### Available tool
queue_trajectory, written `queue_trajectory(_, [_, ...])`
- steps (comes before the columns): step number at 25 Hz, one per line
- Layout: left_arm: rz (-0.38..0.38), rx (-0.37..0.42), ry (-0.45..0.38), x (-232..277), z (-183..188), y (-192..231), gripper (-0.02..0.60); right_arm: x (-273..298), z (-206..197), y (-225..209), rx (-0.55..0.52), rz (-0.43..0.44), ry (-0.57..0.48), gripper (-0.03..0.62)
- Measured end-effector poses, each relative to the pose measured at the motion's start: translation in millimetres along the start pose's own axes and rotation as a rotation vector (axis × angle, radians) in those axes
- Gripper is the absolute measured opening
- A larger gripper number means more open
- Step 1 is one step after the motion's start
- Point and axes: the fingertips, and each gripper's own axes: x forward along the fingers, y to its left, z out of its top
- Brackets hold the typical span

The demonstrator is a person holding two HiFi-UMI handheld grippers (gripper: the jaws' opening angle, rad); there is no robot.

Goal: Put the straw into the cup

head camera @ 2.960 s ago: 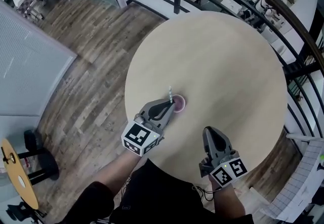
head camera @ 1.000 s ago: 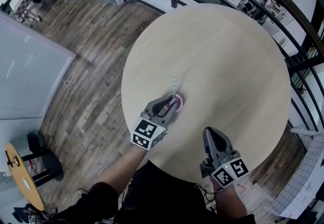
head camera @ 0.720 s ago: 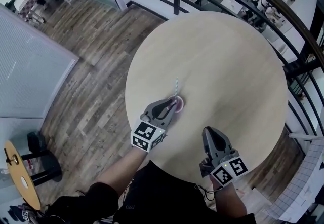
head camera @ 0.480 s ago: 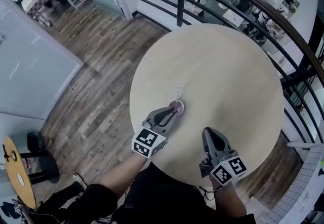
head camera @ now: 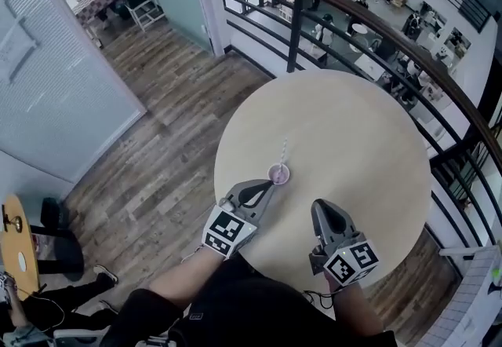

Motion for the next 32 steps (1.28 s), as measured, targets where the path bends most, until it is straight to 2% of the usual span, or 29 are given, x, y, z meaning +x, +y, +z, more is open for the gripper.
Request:
queue_trajectory(6, [-0.039,0.027,-0.060,-43,29,-6,0.006,-1,12,27,-0.002,-0.009,-0.043,0.021])
queue_trajectory(14, [-0.063,0.059,-0.107,-116,33,11,0.006,6,22,91,-0.046,-0.040,-0.130,0.021])
queue_trajectory(18, [-0.071,0.049,-0.133,-153,31,17,0.006,7,12,125,-0.063,-0.038,-0.134,0.021])
queue_trajectory(24, [-0.040,0.027,-0.157,-186,34,27,0.006,12,10,148,-0.107,-0.032,-0.126,0.021])
queue_trajectory(32, [0.023,0.011,-0.181,-204,39,28,0.006,-7,15,148,-0.121,-0.033,-0.140,0.020])
